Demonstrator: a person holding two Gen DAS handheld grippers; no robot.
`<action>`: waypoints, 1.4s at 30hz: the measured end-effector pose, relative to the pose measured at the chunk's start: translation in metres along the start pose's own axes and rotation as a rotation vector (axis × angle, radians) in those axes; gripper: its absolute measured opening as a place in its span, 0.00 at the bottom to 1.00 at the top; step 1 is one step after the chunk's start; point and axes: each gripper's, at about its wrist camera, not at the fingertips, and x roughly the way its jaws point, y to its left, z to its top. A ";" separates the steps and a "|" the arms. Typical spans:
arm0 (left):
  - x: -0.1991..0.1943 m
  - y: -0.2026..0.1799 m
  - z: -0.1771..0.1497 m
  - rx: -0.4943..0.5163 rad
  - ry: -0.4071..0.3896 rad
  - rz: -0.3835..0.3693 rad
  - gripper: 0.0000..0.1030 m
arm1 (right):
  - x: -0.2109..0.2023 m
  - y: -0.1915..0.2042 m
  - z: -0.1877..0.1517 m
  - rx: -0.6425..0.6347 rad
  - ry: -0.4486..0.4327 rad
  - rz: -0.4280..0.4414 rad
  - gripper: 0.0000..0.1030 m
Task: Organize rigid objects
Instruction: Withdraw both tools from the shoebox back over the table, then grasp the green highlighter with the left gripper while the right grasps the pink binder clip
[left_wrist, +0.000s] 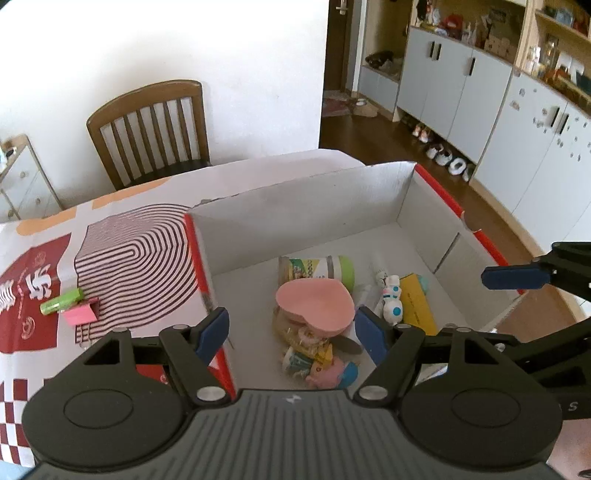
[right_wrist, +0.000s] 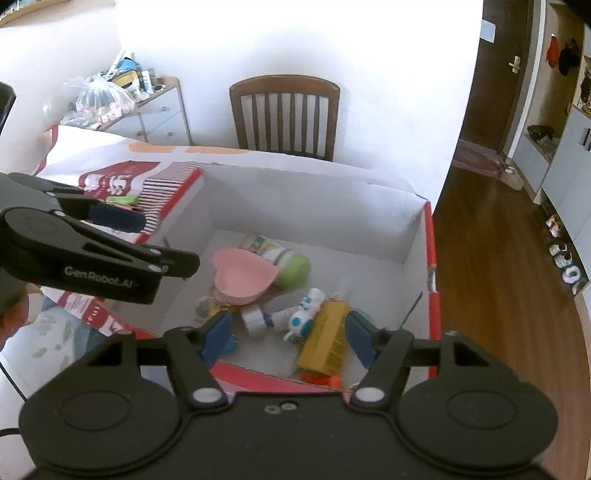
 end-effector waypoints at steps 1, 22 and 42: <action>-0.003 0.004 -0.002 -0.009 -0.005 -0.006 0.73 | -0.001 0.004 0.001 -0.004 -0.002 0.004 0.69; -0.068 0.133 -0.060 -0.096 -0.183 0.117 0.82 | 0.002 0.113 0.024 -0.010 -0.096 0.103 1.00; -0.023 0.283 -0.078 -0.161 -0.170 0.163 0.84 | 0.079 0.236 0.057 -0.073 -0.079 0.069 1.00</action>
